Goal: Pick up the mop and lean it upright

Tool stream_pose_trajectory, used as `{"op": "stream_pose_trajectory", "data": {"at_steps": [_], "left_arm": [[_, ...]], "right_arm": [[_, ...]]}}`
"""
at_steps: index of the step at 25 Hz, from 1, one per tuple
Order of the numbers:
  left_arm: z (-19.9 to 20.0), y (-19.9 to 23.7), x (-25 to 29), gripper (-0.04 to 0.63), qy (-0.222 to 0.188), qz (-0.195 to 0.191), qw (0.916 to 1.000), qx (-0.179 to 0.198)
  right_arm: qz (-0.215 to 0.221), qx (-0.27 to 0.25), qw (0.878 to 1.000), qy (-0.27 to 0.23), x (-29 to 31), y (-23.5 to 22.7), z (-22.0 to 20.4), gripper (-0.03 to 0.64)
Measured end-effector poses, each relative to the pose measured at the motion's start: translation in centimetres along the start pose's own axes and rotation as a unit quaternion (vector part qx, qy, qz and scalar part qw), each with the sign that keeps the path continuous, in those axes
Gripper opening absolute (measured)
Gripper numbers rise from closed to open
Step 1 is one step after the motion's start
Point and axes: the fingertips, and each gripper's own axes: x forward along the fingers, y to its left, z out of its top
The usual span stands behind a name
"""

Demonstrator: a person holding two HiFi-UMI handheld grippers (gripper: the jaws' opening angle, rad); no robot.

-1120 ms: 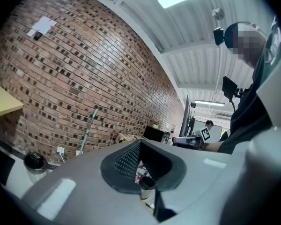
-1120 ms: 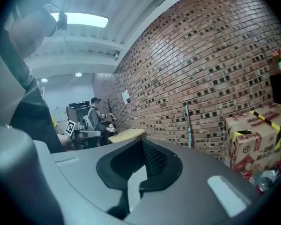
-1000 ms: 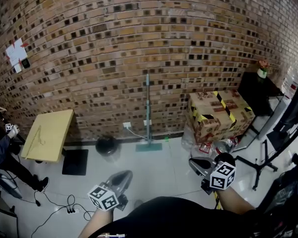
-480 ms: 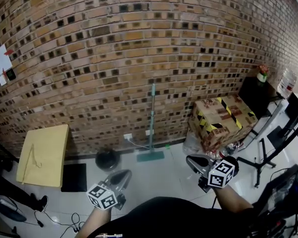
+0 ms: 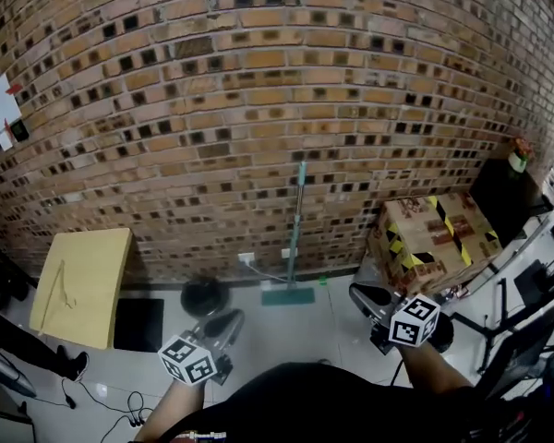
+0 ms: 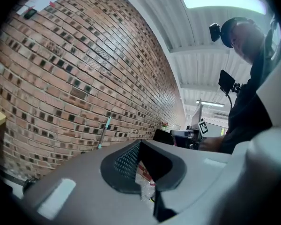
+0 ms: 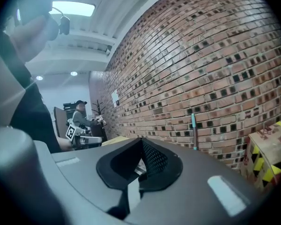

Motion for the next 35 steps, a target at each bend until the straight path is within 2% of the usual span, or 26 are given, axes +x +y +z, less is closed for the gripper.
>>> {"op": "stream_pose_trajectory", "data": {"at_steps": [8,13,18,23,29,35], "left_arm": [[2.1,0.4,9.8,0.0,-0.021,0.07,0.9973,0.0],[2.6,0.7,15.1,0.0,-0.019,0.08,0.9966,-0.002],[2.8,3.2,17.7,0.0,-0.014,0.082,0.9965,-0.005],[4.5,9.2,20.1,0.0,-0.01,0.057,0.9983,-0.008],[7.9,18.4,23.8,0.0,0.016,-0.019,0.9997,0.0],[10.5,24.8,26.5,0.0,0.04,-0.09,0.9951,0.012]], "right_arm": [[0.075,-0.029,0.997,0.016,2.4,-10.9,4.8,0.014],[0.095,-0.022,0.995,0.021,4.1,-16.3,6.0,0.014],[0.097,-0.016,0.995,0.026,6.5,-19.4,5.9,0.014],[0.072,-0.009,0.997,0.025,11.5,-21.7,6.8,0.014],[0.003,0.004,1.0,0.005,18.7,-24.0,8.5,0.014],[-0.045,0.016,0.999,-0.006,24.4,-25.0,10.3,0.014]]}}
